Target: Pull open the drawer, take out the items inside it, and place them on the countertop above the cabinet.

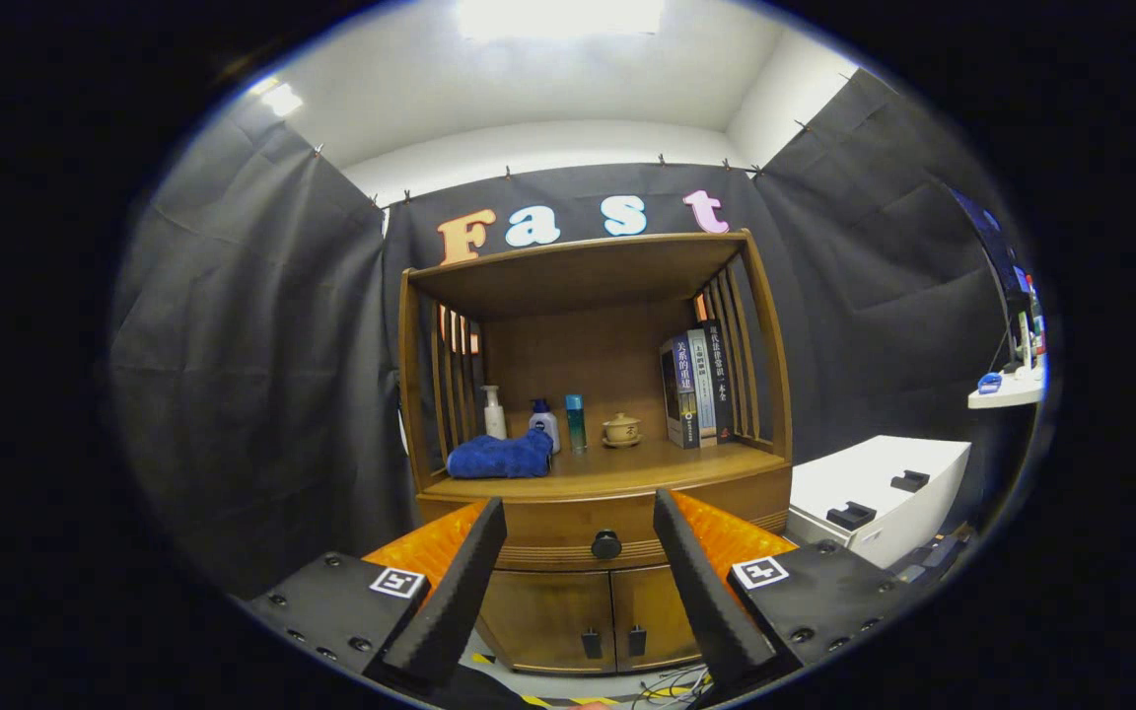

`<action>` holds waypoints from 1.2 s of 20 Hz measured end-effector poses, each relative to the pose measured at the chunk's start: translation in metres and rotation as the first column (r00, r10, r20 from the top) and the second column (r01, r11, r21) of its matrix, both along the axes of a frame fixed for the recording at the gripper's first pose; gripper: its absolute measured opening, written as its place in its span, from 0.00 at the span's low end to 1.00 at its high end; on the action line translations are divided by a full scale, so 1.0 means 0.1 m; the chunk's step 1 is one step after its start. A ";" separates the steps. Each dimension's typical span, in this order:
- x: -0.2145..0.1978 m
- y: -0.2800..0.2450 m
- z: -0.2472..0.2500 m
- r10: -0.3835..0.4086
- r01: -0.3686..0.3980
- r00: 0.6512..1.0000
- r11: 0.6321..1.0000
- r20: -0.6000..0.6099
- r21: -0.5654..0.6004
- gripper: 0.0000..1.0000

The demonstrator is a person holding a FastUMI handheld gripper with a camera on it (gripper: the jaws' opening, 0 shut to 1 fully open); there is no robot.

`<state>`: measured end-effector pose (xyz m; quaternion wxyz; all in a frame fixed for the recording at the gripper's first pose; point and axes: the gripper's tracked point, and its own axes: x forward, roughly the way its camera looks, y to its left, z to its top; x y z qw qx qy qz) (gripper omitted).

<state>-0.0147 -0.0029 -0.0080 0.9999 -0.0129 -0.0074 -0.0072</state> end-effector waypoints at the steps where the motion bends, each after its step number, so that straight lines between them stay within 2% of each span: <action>1: 0.05 -0.06 -0.01 -0.019 0.019 1.000 1.000 0.005 -0.017 0.97; 8: 0.80 -0.37 -0.17 -0.105 0.107 0.994 0.992 0.030 -0.071 0.97; 14: 1.41 -0.34 -0.64 -0.078 0.076 0.996 0.996 -0.053 -0.040 0.97; 17: 1.64 -0.36 -0.91 -0.076 0.070 0.994 0.995 -0.080 -0.066 0.98; 24: 2.02 -0.45 -1.43 -0.085 0.078 0.984 0.995 -0.156 -0.054 0.98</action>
